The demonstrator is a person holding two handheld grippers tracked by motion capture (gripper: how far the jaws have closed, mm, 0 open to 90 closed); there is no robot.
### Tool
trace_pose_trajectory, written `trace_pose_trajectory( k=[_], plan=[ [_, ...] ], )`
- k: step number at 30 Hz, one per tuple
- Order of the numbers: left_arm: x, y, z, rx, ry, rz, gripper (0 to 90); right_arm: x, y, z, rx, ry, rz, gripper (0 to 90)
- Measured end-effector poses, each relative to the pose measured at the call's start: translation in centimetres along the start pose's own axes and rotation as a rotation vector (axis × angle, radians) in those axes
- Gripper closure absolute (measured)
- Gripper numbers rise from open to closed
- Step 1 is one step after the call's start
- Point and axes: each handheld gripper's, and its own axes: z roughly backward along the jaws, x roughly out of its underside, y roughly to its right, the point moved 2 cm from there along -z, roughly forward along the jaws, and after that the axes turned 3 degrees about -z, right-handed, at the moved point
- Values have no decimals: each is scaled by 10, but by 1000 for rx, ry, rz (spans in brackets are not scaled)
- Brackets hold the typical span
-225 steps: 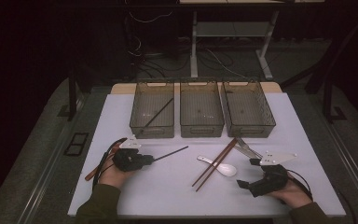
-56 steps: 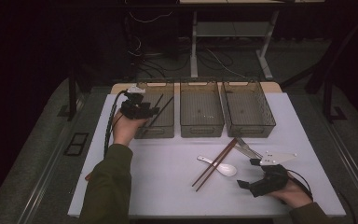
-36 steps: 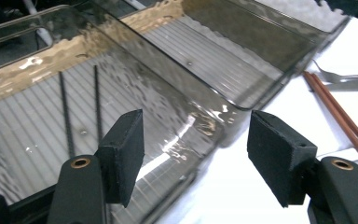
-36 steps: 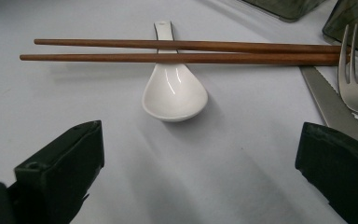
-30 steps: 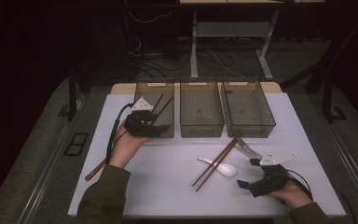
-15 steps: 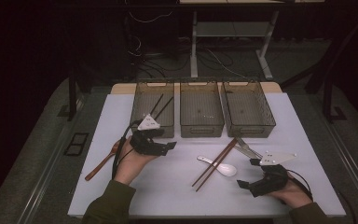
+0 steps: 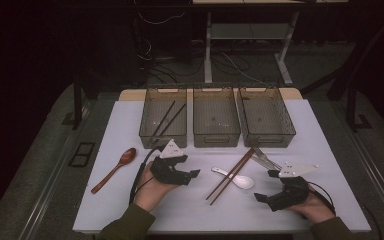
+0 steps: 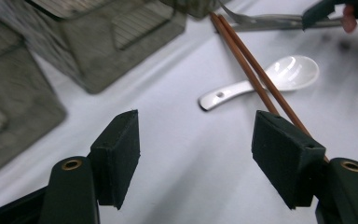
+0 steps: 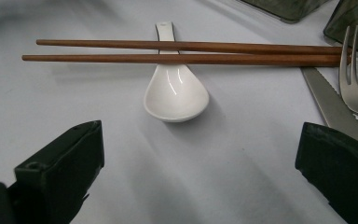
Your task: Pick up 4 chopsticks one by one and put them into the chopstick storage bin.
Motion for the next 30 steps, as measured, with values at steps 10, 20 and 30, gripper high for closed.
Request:
trace_pose_trajectory(
  k=[10,20,30],
  plan=[
    [-4,20,-11,94,-9,-15,431,0,0,-1,1,0,4,9],
    [-7,37,-26,126,-21,-7,511,0,0,-1,0,-2,4,9],
    [-8,47,-40,127,-69,-46,569,0,0,-1,-1,-3,7,9]
  ],
)
